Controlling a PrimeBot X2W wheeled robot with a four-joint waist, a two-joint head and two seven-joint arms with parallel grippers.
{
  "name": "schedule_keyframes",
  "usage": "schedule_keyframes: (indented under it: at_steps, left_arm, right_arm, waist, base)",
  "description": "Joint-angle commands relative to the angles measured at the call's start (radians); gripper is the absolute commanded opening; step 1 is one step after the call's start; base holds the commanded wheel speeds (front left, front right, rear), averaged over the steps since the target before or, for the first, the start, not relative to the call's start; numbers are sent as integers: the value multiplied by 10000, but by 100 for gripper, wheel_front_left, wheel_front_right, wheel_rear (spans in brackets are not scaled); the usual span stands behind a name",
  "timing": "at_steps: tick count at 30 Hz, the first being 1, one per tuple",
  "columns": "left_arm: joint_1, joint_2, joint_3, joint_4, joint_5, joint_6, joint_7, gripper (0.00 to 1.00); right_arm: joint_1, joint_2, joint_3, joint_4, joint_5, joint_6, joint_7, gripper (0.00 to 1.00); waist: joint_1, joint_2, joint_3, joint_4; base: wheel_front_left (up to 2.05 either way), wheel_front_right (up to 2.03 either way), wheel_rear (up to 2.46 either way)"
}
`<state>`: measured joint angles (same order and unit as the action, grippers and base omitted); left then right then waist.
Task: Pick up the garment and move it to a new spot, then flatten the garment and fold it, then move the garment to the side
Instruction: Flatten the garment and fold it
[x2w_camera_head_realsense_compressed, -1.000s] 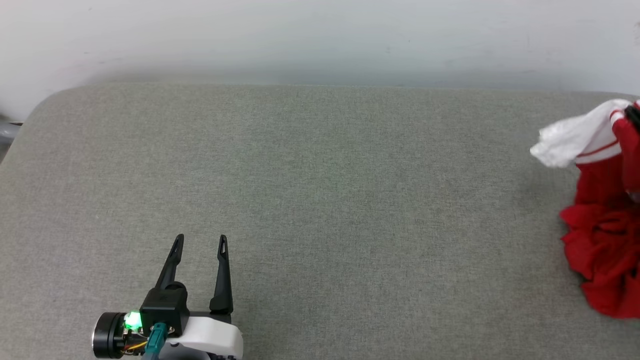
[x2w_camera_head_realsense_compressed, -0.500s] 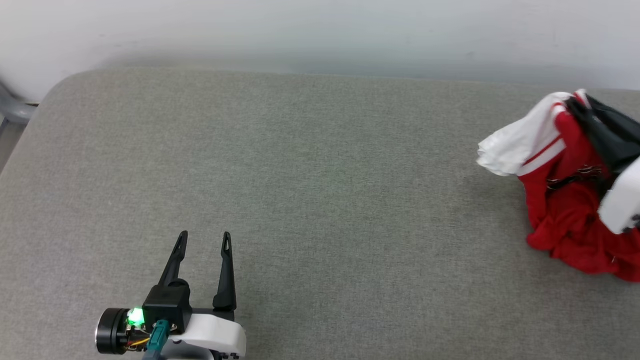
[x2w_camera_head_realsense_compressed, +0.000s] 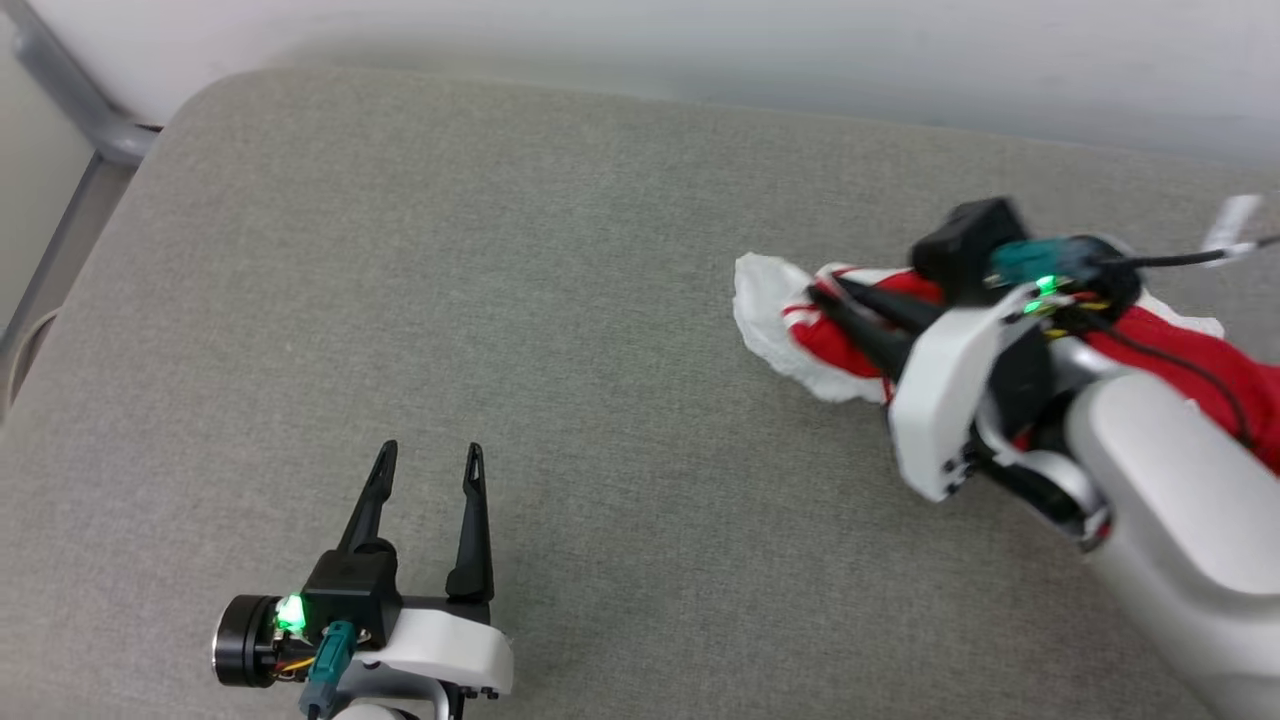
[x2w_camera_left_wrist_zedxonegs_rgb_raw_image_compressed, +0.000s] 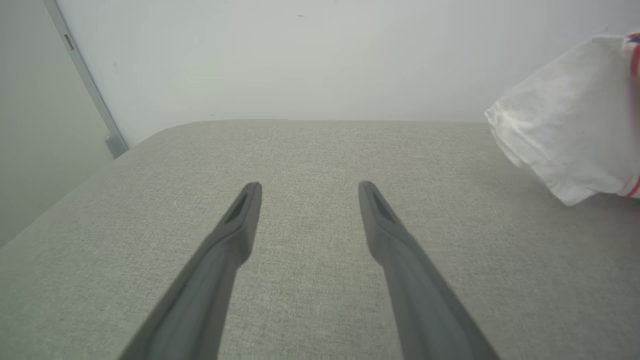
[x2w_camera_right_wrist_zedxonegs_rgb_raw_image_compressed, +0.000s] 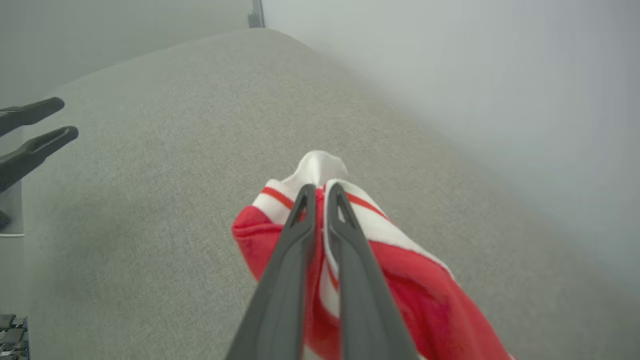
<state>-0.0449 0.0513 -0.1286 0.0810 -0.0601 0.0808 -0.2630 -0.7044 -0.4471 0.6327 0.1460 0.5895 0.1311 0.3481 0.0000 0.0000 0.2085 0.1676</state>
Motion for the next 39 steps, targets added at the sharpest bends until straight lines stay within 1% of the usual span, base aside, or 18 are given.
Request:
schedule_keyframes:
  at_steps: [1, 4, 7, 11, 14, 15, 19, 23, 24, 25, 26, 29, 33, 35, 39]
  left_arm:
    - [-160, -12, -59, 6, -75, 90, -26, 100]
    - [-193, -13, -97, -2, -151, 161, -26, 100]
    - [-257, -13, -137, -1, -229, 210, -26, 100]
    - [-297, -15, -221, 35, -308, 266, -26, 100]
    - [-354, -15, -285, 41, -353, 303, -26, 100]
    - [-354, -15, -285, 41, -353, 303, -26, 100]
    - [-347, -16, -285, 31, -381, 342, -26, 100]
    - [-273, -16, -227, 47, -341, 388, -26, 100]
    - [-257, -14, -207, 60, -327, 393, -26, 100]
    - [-255, -15, -199, 75, -306, 380, -26, 100]
    - [-251, -15, -184, 93, -296, 362, -26, 100]
    - [-159, -13, -119, 130, -224, 332, -26, 100]
    - [62, -15, 19, 141, -123, 270, -26, 100]
    - [181, -15, 126, 122, -63, 248, -26, 100]
    - [450, -15, 304, 55, 30, 188, -26, 100]
  right_arm:
    - [-341, 317, 625, 442, -70, -7, -297, 0]
    - [-454, 796, 1637, 1071, 58, -7, -590, 0]
    - [-553, 1108, 2605, 1643, 147, -7, -799, 0]
    - [-436, 1468, 3888, 2454, 332, -7, -809, 0]
    - [-303, 1548, 4811, 3040, 476, -7, -730, 0]
    - [-303, 1548, 4811, 3040, 476, -7, -730, 0]
    - [-61, 1678, 5862, 3493, 885, 10, -758, 0]
    - [-246, 1768, 6134, 3722, 1165, 8, -1213, 0]
    - [-351, 1778, 6147, 3752, 1174, 7, -1367, 3]
    - [-447, 1776, 6158, 3780, 1139, 5, -1528, 49]
    - [-508, 1777, 6141, 3777, 1105, -7, -1754, 100]
    - [-558, 1703, 5981, 3565, 1166, -7, -2342, 100]
    - [-334, 1337, 5494, 3051, 1193, -7, -2962, 100]
    - [-224, 1112, 5073, 2731, 1055, -7, -3213, 100]
    - [5, 592, 3757, 2051, 690, -7, -3501, 100]
  waist:
    - [0, 0, 176, 234]
    - [0, 0, 283, 378]
    - [0, 0, 392, 472]
    - [0, 0, 474, 575]
    - [0, 0, 516, 627]
    - [0, 0, 516, 627]
    - [0, 0, 535, 608]
    - [0, 0, 500, 483]
    - [0, 0, 467, 441]
    - [0, 0, 426, 407]
    - [0, 0, 369, 371]
    - [0, 0, 123, 275]
    - [0, 0, -257, 104]
    - [0, 0, -445, -3]
    - [0, 0, -740, -231]
  base:
    - [0, 0, 0]
    - [0, 0, 0]
    - [0, 0, 0]
    - [0, 0, 0]
    - [0, 0, 0]
    - [0, 0, 0]
    - [0, 0, 0]
    - [0, 0, 0]
    - [0, 0, 0]
    - [0, 0, 0]
    - [0, 0, 0]
    - [0, 0, 0]
    - [0, 0, 0]
    - [0, 0, 0]
    - [0, 0, 0]
